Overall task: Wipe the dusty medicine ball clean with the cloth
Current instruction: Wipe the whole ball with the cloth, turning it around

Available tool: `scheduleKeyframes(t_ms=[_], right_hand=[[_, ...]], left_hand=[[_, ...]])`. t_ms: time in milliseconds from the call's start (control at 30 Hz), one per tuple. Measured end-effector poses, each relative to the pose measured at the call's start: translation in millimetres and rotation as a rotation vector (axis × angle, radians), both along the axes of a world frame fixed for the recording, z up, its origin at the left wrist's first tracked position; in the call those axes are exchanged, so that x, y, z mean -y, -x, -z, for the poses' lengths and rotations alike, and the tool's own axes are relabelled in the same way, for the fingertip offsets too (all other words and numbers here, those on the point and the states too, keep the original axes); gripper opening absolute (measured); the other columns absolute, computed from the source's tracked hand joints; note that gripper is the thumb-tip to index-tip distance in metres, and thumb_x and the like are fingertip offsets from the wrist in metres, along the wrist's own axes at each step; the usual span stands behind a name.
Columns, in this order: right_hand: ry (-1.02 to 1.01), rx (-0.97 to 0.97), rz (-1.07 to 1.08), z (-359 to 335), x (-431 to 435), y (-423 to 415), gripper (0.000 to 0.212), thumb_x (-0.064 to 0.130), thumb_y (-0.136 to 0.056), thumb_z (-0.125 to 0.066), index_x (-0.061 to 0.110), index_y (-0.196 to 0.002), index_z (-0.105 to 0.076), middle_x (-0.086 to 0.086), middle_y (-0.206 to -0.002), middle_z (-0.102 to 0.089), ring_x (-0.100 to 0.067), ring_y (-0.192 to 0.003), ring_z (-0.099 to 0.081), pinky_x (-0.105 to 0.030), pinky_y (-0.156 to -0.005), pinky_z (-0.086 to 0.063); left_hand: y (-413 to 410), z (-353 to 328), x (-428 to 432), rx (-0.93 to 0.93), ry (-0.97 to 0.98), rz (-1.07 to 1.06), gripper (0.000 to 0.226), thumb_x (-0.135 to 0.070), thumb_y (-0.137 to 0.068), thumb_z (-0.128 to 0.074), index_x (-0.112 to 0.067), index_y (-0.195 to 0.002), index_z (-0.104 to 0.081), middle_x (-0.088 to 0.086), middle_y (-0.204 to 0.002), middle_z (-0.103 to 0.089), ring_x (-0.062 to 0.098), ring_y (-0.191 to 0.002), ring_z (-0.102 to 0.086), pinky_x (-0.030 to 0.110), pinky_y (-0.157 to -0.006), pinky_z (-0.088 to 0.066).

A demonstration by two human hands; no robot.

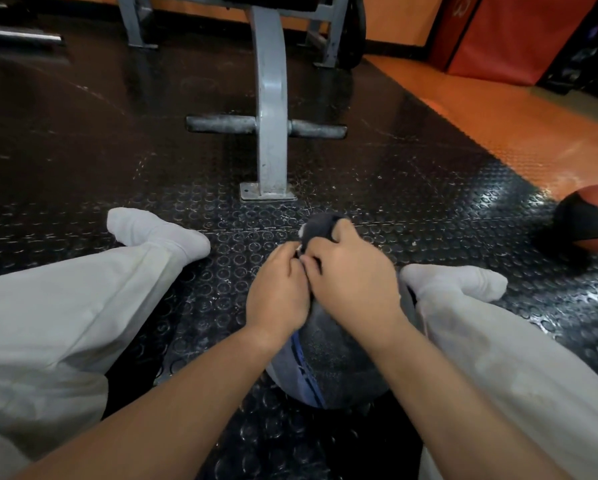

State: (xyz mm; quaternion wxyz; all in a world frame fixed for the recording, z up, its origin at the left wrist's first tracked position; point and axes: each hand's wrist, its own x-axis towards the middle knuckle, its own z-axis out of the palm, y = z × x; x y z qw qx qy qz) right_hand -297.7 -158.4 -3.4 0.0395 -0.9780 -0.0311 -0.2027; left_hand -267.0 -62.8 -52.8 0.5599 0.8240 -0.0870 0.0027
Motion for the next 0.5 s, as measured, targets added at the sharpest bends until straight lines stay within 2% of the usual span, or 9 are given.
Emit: scheduleKeyframes(t_ms=[133, 233, 300, 400, 500], right_hand=[[-0.089, -0.07, 0.012, -5, 8, -3, 0.024, 0.04, -0.095, -0.051, 0.024, -0.104, -0.066, -0.002, -0.105, -0.048, -0.027, -0.083, -0.06, -0.027, -0.061, -0.035], [-0.245, -0.109, 0.194, -5, 35, -9, 0.02, 0.041, -0.092, -0.055, 0.027, -0.098, -0.068, -0.002, -0.102, -0.051, -0.028, -0.093, -0.06, -0.03, -0.072, -0.044], [-0.353, -0.12, 0.34, -6, 50, -9, 0.018, 0.04, -0.091, -0.056, 0.026, -0.094, -0.068, -0.003, -0.1, -0.051, -0.03, -0.094, -0.059, -0.031, -0.071, -0.041], [-0.204, -0.077, 0.372, -4, 44, -3, 0.024, 0.035, -0.096, -0.051, 0.018, -0.102, -0.066, -0.01, -0.107, -0.049, -0.034, -0.085, -0.058, -0.03, -0.063, -0.034], [-0.052, -0.029, 0.172, -3, 11, 6, 0.024, 0.03, -0.098, -0.046, 0.014, -0.106, -0.062, -0.01, -0.109, -0.045, -0.031, -0.071, -0.054, -0.029, -0.058, -0.031]], left_hand=[[2, 1, -2, 0.033, -0.049, 0.014, 0.028, -0.013, -0.1, -0.034, -0.015, -0.108, -0.061, -0.001, -0.106, -0.061, 0.017, -0.096, -0.057, 0.039, -0.083, -0.044], [5, -4, 4, 0.028, -0.051, 0.025, 0.036, -0.011, -0.101, -0.032, -0.02, -0.121, -0.062, -0.007, -0.123, -0.059, 0.01, -0.11, -0.053, 0.024, -0.09, -0.04], [8, -7, 9, 0.022, -0.04, 0.031, 0.039, -0.011, -0.102, -0.031, -0.021, -0.124, -0.061, -0.008, -0.13, -0.057, 0.008, -0.117, -0.051, 0.018, -0.093, -0.036], [13, -11, 17, 0.04, -0.048, -0.014, 0.039, -0.01, -0.101, -0.033, -0.02, -0.122, -0.063, -0.008, -0.129, -0.059, 0.011, -0.118, -0.052, 0.023, -0.098, -0.038], [11, -11, 20, 0.018, -0.049, -0.029, 0.033, -0.012, -0.1, -0.036, -0.017, -0.113, -0.065, -0.002, -0.115, -0.064, 0.019, -0.106, -0.057, 0.034, -0.087, -0.042]])
